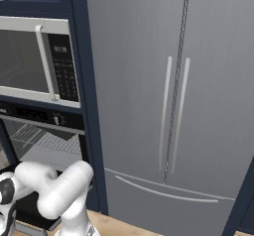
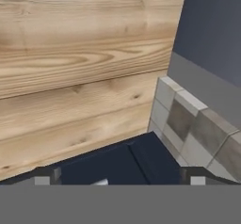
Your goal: Take the baked cake out of the oven and place it on the plate for cooling. Then close the oven door.
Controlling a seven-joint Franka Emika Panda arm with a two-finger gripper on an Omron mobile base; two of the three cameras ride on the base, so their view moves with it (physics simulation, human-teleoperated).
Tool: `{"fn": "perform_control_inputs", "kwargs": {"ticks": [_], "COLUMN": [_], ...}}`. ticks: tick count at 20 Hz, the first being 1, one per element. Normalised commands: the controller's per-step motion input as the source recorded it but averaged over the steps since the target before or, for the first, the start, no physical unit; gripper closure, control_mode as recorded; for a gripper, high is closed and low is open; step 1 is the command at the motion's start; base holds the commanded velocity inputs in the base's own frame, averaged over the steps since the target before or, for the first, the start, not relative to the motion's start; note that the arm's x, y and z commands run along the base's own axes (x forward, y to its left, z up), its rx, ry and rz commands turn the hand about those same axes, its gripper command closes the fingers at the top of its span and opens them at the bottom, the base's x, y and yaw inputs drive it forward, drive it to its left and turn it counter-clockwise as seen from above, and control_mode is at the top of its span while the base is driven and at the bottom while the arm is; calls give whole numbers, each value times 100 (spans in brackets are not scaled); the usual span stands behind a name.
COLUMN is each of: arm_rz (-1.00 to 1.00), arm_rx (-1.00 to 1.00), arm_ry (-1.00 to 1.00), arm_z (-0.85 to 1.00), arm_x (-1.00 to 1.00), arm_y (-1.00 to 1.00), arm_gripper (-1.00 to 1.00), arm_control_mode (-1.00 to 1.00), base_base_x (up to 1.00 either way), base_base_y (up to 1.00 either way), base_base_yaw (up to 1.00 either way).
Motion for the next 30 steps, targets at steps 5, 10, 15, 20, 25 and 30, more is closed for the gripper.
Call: {"fn": "perform_control_inputs", "kwargs": {"ticks": [5,10,15,20,25,30], "arm_rz": [0,0,0,0,0,0], "arm_rx": [2,8,10,8,1,-1], "arm_ry": [-11,-15,-10,-4,3,23], "arm_z": [6,26,41,53,71,71], "arm_x": [43,50,48,39,34,32], "arm_y": [0,0,0,-1,-8,-10], "arm_gripper": [-100,-100,-100,-100,-100,-100], "arm_control_mode": [-100,-100,-100,-100,-100,-100], "base_base_x": [0,0,0,0,0,0], "base_base_y": [0,0,0,0,0,0], "base_base_yaw": [0,0,0,0,0,0]}}
